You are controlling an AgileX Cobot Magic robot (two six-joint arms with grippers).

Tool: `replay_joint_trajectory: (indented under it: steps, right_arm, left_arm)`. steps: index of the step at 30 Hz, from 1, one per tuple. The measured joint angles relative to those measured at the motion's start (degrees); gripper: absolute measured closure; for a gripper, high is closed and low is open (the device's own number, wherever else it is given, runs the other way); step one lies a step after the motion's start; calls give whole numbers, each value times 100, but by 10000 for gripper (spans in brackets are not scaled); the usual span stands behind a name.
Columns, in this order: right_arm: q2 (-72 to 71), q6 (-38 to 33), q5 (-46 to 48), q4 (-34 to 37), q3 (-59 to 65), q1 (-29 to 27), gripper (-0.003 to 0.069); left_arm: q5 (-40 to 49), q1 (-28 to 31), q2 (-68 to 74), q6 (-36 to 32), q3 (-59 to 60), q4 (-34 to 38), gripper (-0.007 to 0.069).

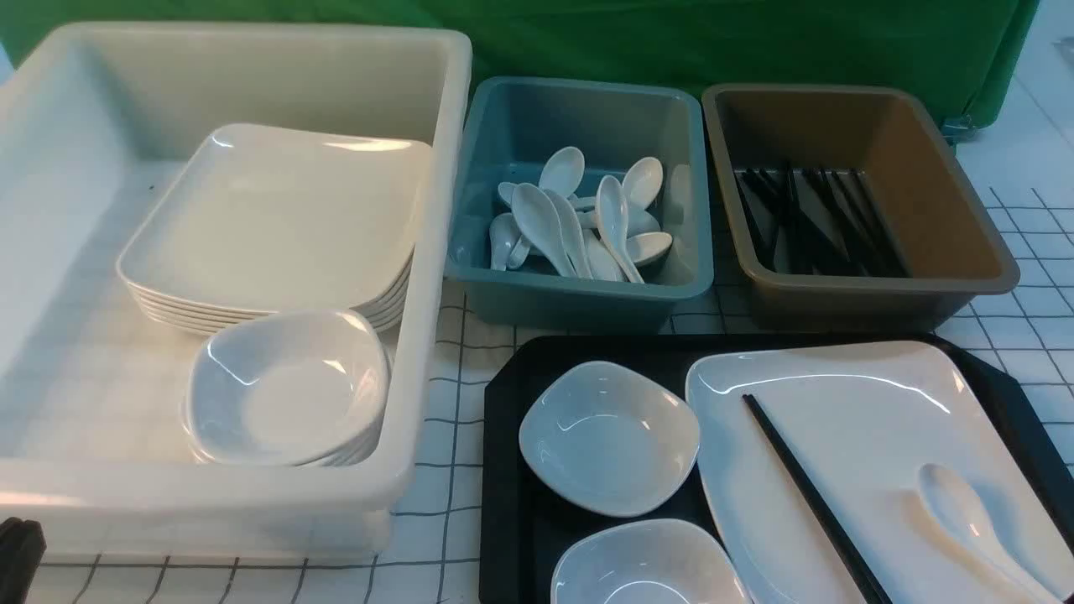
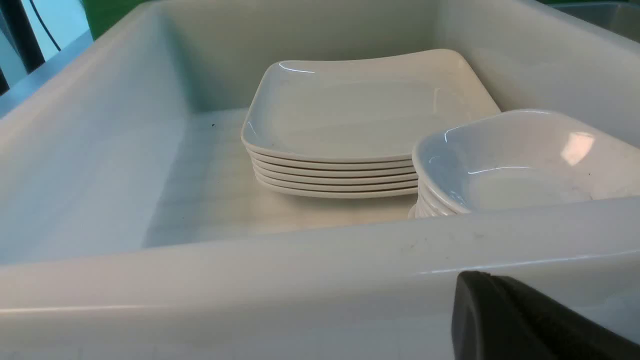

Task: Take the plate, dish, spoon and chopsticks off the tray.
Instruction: Use the right arm to grab a pair of chopsticks from the plate

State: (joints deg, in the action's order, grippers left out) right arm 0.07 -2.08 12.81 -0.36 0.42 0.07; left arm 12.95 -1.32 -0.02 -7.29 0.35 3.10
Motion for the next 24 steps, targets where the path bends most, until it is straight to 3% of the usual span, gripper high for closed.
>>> replay_joint_trajectory:
  steps: [20, 24]
  right_arm:
    - [0, 0, -1, 0, 0, 0, 415]
    - [0, 0, -1, 0, 0, 0, 415]
  left_arm:
    - [-17, 0, 0, 0, 0, -235, 619]
    - [-387, 0, 0, 31, 0, -157, 619]
